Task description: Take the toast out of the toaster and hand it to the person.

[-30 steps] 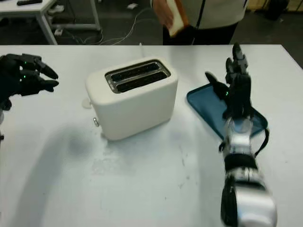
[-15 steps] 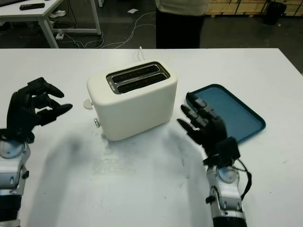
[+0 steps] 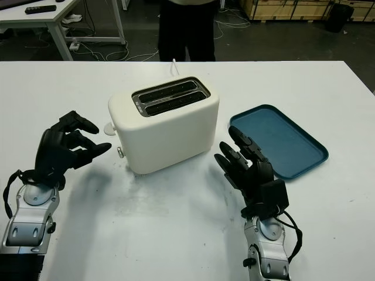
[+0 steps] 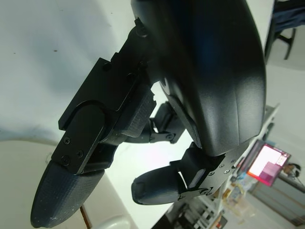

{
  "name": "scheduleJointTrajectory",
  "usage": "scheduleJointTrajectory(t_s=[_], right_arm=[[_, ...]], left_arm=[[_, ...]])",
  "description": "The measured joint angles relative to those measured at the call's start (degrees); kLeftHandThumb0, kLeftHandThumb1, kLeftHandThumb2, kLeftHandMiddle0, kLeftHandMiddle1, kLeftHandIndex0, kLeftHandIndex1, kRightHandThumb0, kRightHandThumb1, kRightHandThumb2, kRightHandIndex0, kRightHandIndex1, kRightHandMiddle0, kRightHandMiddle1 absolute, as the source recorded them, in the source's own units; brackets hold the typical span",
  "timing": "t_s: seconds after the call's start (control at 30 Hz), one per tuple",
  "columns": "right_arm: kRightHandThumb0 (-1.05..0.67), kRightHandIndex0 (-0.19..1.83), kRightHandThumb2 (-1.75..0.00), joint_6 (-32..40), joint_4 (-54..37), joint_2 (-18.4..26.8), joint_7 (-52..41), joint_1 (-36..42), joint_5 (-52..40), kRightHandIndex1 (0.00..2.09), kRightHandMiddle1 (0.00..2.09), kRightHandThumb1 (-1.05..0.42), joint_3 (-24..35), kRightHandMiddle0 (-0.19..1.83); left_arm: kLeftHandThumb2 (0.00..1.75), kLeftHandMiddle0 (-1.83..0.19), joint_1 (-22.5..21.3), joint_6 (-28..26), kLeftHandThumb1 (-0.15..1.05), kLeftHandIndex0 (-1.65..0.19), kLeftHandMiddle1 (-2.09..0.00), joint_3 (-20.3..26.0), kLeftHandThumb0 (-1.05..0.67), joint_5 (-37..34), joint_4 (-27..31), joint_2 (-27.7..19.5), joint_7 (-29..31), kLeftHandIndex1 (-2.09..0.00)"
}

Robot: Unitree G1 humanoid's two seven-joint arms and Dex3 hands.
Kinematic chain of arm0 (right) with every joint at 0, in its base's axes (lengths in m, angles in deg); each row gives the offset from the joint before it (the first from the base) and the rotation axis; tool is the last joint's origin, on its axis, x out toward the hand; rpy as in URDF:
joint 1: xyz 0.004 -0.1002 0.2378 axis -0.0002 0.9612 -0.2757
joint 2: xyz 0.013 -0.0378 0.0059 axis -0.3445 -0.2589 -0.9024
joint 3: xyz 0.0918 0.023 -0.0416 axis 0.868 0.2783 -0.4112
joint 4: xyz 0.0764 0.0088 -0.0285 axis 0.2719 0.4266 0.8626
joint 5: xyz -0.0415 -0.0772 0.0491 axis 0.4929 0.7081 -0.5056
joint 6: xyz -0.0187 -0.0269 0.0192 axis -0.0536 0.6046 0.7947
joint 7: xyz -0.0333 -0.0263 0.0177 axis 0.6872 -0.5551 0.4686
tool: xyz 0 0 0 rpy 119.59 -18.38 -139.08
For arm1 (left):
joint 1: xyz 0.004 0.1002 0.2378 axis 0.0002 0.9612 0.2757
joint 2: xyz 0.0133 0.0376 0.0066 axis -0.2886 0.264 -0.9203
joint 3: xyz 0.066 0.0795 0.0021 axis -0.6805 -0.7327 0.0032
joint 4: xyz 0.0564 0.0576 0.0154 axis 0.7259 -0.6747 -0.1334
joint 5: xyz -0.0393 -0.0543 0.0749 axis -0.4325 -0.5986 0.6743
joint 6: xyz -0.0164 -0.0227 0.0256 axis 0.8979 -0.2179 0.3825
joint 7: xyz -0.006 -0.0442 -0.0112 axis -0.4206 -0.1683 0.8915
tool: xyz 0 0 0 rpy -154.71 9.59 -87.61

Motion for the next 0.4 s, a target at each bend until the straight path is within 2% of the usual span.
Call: scheduleJointTrajectory(t_s=[0.3,0.4], right_arm=[[-0.49,0.61,0.0,-0.2,1.2,-0.8,2.3,-1.4,2.5,0.12,0.03,-0.78,0.1,0.6],[-0.47,0.67,0.0,-0.3,2.0,-0.8,2.4,-1.8,3.5,0.14,0.04,-0.76,0.1,0.63]], left_arm=[[0.0,-0.96,0.0,-12.3,0.55,-0.76,-1.24,-0.5,-1.05,2.0,6.6,0.0,1.5,-1.34],[0.0,-1.01,0.0,-14.3,0.53,-0.82,-1.21,-0.4,-1.05,2.0,7.5,0.5,1.3,-1.3]])
